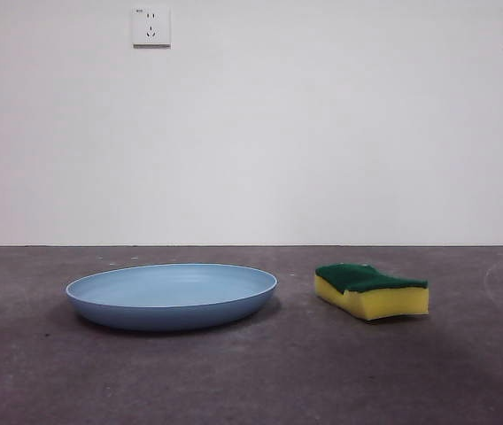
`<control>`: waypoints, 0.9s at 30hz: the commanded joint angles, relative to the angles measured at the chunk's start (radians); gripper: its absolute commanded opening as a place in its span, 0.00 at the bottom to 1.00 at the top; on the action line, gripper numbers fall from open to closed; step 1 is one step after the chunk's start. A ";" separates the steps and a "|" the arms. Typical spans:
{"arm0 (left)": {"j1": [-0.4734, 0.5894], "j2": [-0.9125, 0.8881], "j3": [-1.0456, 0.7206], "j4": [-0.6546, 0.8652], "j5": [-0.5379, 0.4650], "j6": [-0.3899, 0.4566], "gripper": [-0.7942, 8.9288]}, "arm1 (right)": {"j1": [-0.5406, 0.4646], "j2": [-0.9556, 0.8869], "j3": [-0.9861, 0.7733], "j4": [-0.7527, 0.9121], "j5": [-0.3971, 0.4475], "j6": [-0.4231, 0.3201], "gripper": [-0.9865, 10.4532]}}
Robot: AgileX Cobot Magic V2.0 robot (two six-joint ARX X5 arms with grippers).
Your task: Pick up the plate,pick up the cloth,clean the plate with the cloth
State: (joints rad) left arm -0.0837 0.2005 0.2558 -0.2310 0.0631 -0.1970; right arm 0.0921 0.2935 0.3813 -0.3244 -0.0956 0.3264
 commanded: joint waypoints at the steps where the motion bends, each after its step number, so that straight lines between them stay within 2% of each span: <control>1: 0.003 0.105 0.081 -0.016 0.000 -0.014 0.07 | 0.000 0.108 0.100 -0.020 -0.054 -0.030 0.08; 5: 0.003 0.263 0.213 -0.079 0.034 -0.009 0.07 | 0.000 0.258 0.226 -0.064 -0.122 -0.084 0.08; 11: 0.003 0.497 0.396 -0.176 0.200 0.021 0.08 | 0.000 0.495 0.402 -0.192 -0.216 -0.198 0.09; 15: 0.003 0.615 0.469 -0.192 0.271 0.015 0.08 | 0.000 0.617 0.478 -0.257 -0.222 -0.204 0.10; 16: 0.003 0.636 0.479 -0.192 0.282 0.013 0.09 | 0.001 0.644 0.492 -0.266 -0.224 -0.204 0.14; 17: 0.003 0.653 0.486 -0.192 0.286 0.013 0.11 | 0.001 0.660 0.498 -0.267 -0.235 -0.204 0.19; 21: -0.002 0.708 0.488 -0.190 0.286 0.004 0.44 | 0.000 0.701 0.504 -0.267 -0.269 -0.204 0.39; 22: -0.003 0.731 0.488 -0.190 0.287 0.000 0.47 | 0.001 0.706 0.504 -0.267 -0.270 -0.204 0.42; 25: -0.012 0.822 0.489 -0.150 0.339 -0.014 0.47 | 0.001 0.707 0.504 -0.261 -0.272 -0.204 0.42; 27: -0.027 0.919 0.503 -0.101 0.338 -0.019 0.47 | 0.001 0.707 0.504 -0.261 -0.272 -0.203 0.42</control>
State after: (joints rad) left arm -0.1074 1.1011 0.7563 -0.3439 0.3969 -0.2070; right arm 0.0921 0.9997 0.8806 -0.5922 -0.3664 0.1329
